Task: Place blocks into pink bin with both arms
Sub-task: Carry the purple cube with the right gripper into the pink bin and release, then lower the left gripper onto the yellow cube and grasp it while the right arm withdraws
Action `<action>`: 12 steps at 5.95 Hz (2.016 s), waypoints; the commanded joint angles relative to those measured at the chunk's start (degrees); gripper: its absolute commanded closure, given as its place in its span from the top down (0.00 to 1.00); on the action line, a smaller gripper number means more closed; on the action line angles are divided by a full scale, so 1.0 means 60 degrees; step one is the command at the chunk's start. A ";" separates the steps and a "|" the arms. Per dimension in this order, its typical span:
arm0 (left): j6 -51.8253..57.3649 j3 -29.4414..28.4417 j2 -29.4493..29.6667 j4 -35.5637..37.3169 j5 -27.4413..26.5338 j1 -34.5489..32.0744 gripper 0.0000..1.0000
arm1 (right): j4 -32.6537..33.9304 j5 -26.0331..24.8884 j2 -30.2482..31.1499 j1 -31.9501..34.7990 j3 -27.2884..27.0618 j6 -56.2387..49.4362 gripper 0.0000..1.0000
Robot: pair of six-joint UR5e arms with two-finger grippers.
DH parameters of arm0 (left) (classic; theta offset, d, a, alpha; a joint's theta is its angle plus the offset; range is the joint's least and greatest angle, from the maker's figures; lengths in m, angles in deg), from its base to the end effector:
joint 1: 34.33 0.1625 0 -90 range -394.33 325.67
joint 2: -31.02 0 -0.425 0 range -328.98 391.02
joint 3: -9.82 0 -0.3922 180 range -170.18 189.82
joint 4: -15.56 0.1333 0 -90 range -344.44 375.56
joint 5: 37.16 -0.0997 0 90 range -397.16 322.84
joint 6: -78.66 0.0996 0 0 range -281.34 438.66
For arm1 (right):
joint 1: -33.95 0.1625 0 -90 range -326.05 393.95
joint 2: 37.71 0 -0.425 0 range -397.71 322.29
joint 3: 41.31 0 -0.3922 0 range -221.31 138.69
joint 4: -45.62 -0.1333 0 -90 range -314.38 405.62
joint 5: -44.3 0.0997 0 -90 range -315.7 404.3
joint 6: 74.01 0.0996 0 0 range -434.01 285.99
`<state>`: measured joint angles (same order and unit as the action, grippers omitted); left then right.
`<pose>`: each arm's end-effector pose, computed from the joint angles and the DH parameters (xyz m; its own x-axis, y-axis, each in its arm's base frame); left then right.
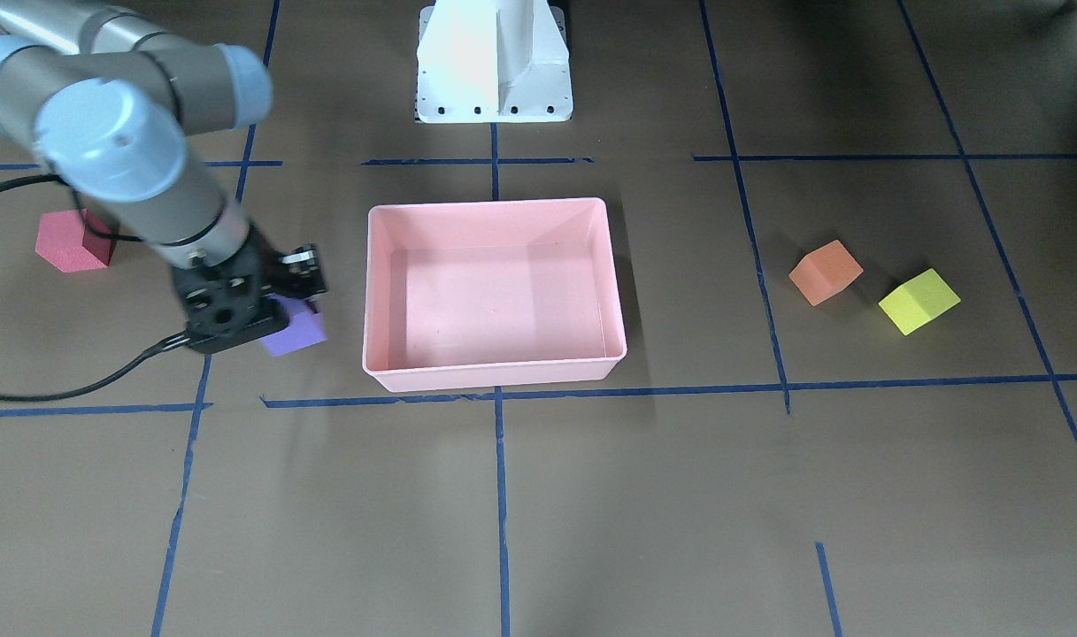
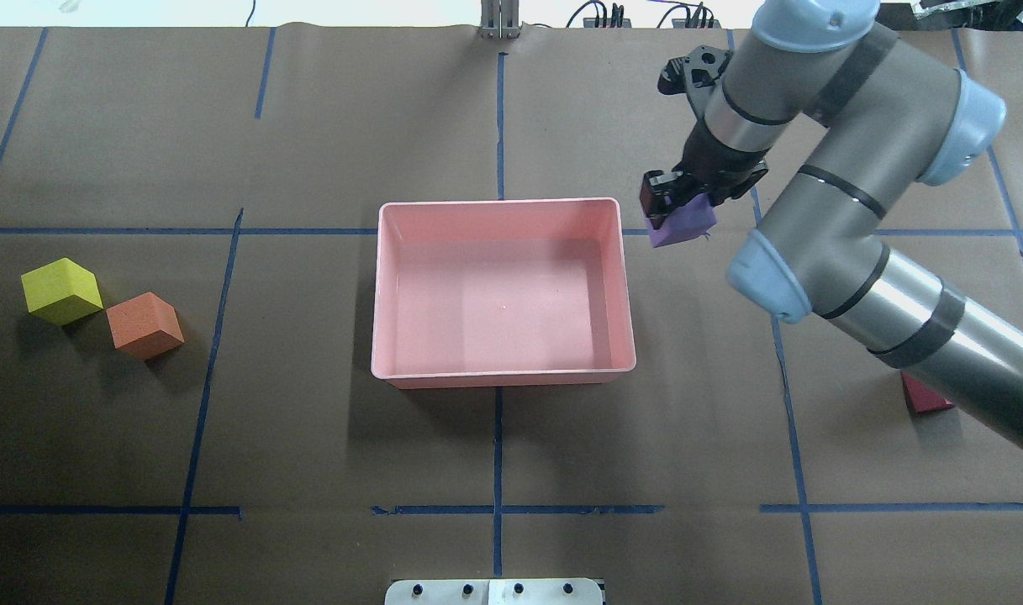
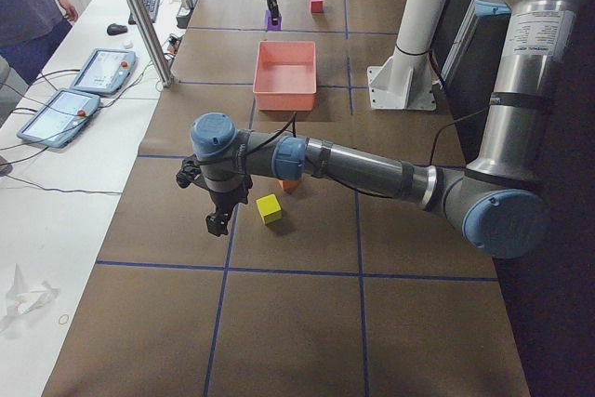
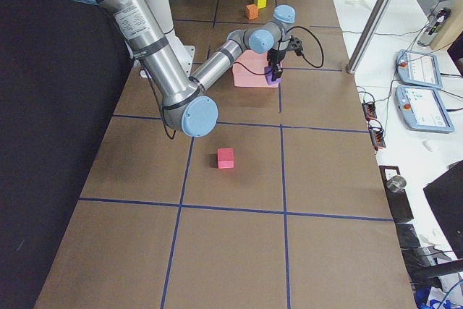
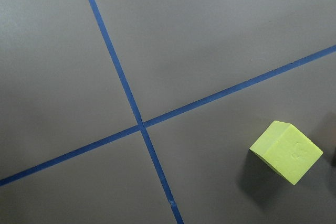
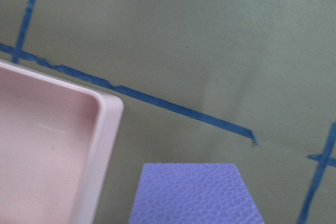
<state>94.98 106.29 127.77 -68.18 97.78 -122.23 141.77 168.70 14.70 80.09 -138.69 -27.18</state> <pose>-0.0431 -0.5412 0.5528 0.6656 0.3857 -0.6389 -0.2328 0.9207 0.3133 -0.4059 -0.5335 0.2236 0.6329 -0.1561 0.7584 0.1144 0.9876 0.1079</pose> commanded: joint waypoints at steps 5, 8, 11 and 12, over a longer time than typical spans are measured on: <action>-0.2158 -0.0068 -0.0492 -0.2536 0.0301 0.1964 1.00 | 0.1140 -0.1984 -0.1955 -0.1862 0.0075 0.3820 1.00; -0.9534 -0.0024 -0.1271 -0.4829 -0.0396 0.3383 1.00 | 0.1231 -0.0567 -0.0873 -0.0181 -0.0498 0.1112 1.00; -1.2042 -0.0185 -0.1155 -0.4910 -0.0416 0.4258 1.00 | 0.1216 -0.0197 -0.0518 0.0337 -0.0586 0.0222 1.00; -1.2094 -0.0286 -0.1125 -0.4910 -0.0416 0.4367 1.00 | 0.1216 -0.0240 -0.0401 0.0337 -0.0732 0.0222 1.00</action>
<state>24.10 105.05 120.76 -97.59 95.29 -97.51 149.09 167.39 11.72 82.02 -142.37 -25.67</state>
